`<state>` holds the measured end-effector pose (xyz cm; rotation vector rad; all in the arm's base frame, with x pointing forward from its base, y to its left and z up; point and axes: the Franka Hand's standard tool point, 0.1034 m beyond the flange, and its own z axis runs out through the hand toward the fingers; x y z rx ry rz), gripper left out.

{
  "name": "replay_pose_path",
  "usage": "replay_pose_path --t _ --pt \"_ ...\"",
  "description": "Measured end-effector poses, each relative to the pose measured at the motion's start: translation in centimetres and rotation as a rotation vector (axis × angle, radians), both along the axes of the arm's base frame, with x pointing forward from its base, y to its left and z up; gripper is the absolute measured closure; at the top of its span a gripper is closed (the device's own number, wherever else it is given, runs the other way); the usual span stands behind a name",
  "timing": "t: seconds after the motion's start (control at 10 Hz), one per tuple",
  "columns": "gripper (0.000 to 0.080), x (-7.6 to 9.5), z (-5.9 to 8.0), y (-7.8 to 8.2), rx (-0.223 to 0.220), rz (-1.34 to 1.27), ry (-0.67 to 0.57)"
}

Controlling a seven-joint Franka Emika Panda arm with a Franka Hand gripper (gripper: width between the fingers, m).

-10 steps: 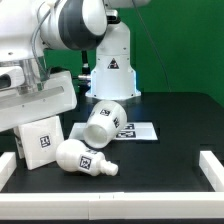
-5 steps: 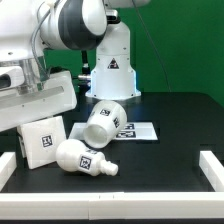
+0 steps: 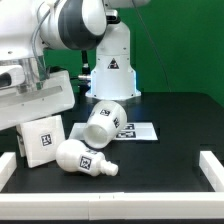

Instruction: Assemble lamp

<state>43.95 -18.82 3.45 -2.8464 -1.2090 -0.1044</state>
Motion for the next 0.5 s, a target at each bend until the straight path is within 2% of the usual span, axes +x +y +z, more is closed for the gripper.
replay_pose_path --t 0.1,0.3,0.4,0.5 --pt "0.0497 -1.0 1.3 -0.5 -0.007 0.020 0.005" --pt "0.0497 -3.3 3.4 -1.8 -0.050 0.301 -0.001" --pt "0.0497 -4.0 3.5 -2.5 -0.052 0.376 -0.003" --pt "0.0497 -4.1 3.3 -2.4 -0.055 0.411 0.004"
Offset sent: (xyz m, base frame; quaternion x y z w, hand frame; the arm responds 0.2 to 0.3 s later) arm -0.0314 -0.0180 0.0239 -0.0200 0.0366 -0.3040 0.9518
